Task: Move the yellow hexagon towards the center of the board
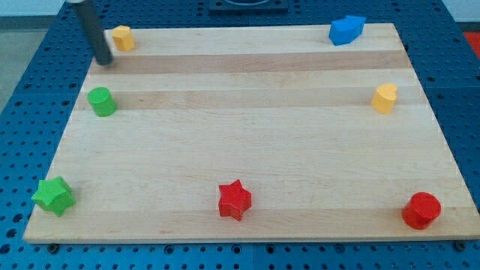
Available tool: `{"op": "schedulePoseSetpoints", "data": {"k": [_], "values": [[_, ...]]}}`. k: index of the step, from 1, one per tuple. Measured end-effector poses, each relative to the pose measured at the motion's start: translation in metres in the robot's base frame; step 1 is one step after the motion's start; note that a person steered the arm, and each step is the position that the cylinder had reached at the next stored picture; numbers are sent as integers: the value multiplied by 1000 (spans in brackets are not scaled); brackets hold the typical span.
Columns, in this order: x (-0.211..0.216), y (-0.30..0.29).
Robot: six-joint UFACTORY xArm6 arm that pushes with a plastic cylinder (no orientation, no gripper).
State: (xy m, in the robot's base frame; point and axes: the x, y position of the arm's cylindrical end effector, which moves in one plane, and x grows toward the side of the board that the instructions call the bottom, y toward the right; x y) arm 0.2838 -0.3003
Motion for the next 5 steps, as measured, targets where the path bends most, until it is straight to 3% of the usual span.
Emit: {"op": "schedulePoseSetpoints", "data": {"k": [2, 5], "values": [[-63, 4], [-57, 80]]}}
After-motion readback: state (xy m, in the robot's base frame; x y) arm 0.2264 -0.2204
